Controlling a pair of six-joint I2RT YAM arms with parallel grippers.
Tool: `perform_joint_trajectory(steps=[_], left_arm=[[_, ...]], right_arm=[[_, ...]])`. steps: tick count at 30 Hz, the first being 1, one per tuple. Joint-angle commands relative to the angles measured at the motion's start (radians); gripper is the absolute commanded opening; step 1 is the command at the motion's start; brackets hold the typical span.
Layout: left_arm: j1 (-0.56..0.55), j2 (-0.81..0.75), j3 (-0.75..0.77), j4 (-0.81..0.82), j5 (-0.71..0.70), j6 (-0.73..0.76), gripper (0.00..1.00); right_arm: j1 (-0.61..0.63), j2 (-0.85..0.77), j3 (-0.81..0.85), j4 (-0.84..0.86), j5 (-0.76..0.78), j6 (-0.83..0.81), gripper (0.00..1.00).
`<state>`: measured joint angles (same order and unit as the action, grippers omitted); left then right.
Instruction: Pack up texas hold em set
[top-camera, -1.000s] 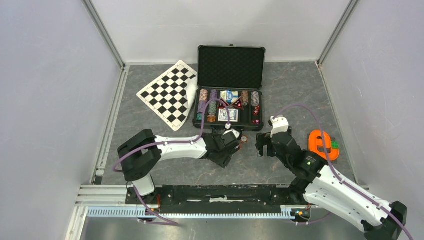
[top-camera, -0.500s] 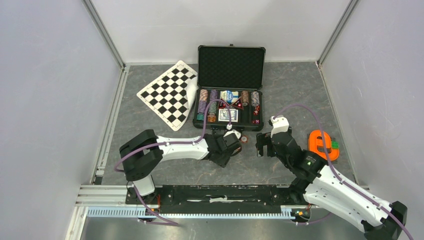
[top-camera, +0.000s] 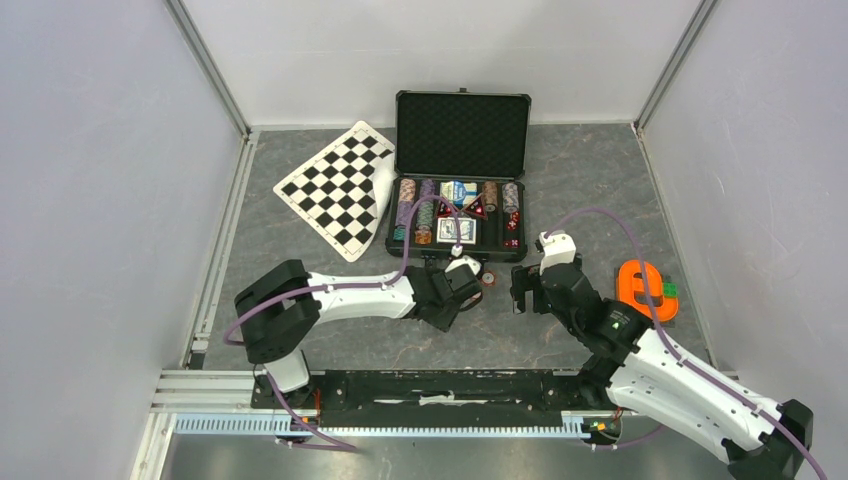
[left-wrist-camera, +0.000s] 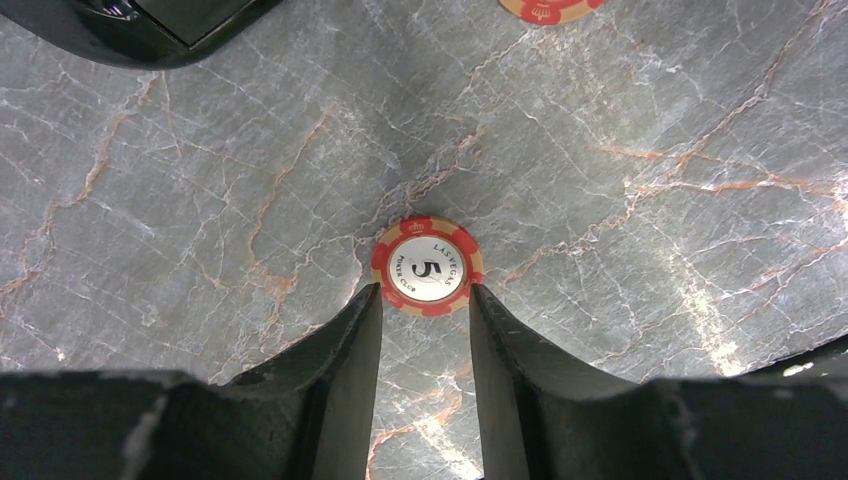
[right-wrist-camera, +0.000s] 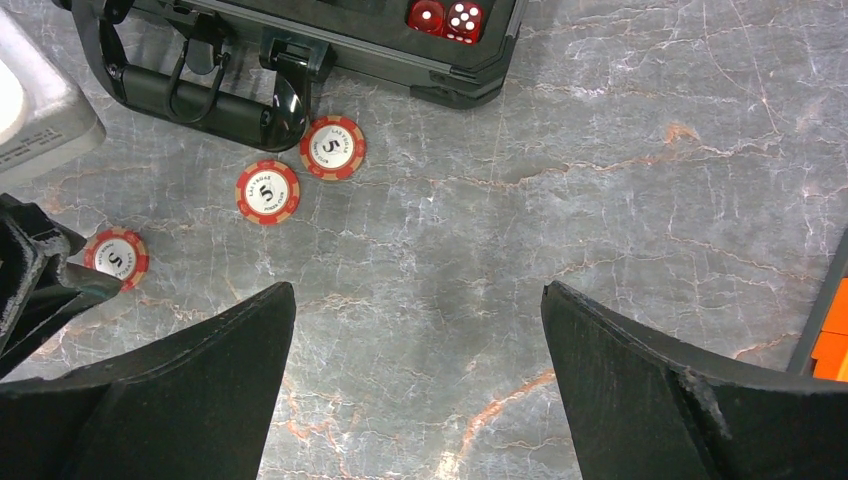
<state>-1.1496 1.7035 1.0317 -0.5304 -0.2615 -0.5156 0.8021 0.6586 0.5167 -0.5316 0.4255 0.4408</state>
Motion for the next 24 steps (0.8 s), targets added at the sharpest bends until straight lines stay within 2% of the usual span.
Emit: perform_joint_trajectory(steps=[1,2,4,6,9,12,24], left_arm=[[0.004,-0.047,0.037,-0.008,-0.036,-0.029,0.44],[0.003,-0.048,0.037,-0.009,-0.036,-0.028,0.45],[0.004,-0.044,0.038,-0.015,-0.029,-0.025,0.68],[0.004,-0.042,0.030,-0.004,-0.023,-0.022,0.79],[0.004,-0.037,0.027,0.009,-0.023,-0.022,0.79],[0.009,-0.028,0.025,0.028,-0.012,-0.019,0.74],[0.040,0.027,0.012,0.058,0.038,-0.018,0.68]], right_arm=[[-0.003,0.003,0.002,0.037,-0.003,0.007,0.99],[-0.002,0.001,0.003,0.038,-0.003,0.007,0.99],[-0.003,0.002,0.004,0.036,-0.005,0.006,0.99],[-0.003,0.002,0.003,0.041,-0.008,0.004,0.99],[-0.003,0.003,0.003,0.042,-0.012,0.006,0.99],[-0.003,0.002,0.004,0.042,-0.014,0.005,0.99],[-0.002,-0.010,0.005,0.042,-0.016,0.000,0.99]])
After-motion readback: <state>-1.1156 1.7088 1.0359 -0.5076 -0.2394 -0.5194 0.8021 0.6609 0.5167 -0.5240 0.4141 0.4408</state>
